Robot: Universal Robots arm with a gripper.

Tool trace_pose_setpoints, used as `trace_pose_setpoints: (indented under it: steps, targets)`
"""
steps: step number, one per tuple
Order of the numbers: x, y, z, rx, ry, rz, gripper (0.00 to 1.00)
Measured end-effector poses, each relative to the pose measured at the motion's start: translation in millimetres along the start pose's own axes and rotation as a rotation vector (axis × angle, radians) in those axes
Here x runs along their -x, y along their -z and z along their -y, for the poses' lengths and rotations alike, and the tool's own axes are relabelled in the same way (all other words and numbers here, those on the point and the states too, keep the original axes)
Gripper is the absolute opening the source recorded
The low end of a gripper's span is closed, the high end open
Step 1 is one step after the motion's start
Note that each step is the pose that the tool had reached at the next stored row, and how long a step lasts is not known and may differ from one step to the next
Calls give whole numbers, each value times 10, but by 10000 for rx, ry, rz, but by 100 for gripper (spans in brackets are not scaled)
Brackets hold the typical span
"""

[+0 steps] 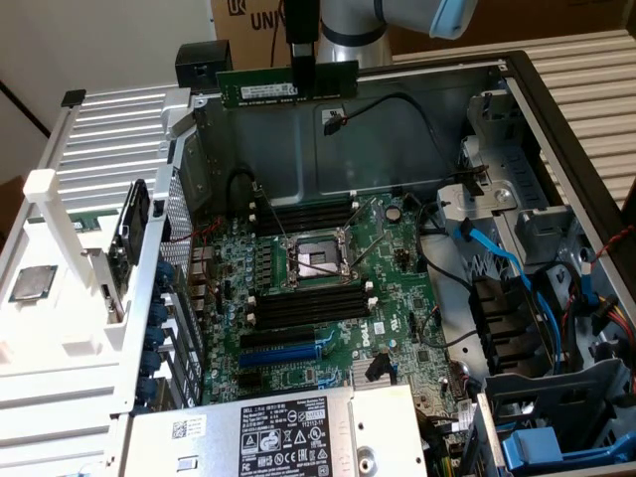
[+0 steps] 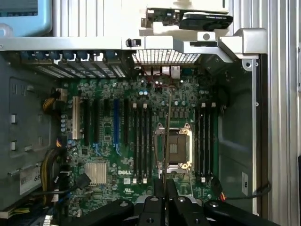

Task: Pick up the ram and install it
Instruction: 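Pick up the ram and move it above insertion slot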

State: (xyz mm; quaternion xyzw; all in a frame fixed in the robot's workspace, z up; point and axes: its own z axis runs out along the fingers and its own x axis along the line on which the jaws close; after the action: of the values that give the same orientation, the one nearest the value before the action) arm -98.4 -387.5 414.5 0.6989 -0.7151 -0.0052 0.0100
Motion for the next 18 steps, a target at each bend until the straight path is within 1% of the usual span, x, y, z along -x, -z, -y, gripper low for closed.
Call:
trace_pose_setpoints:
  steps: [2, 5, 13, 18]
  targets:
    - [1, -36, 49, 0, -2, 1, 13]
    - [0, -88, 89, 0, -1, 0, 13]
    - [-8, -233, 157, 1, -1, -1, 13]
    - [-8, -323, 180, 1, -5, -1, 13]
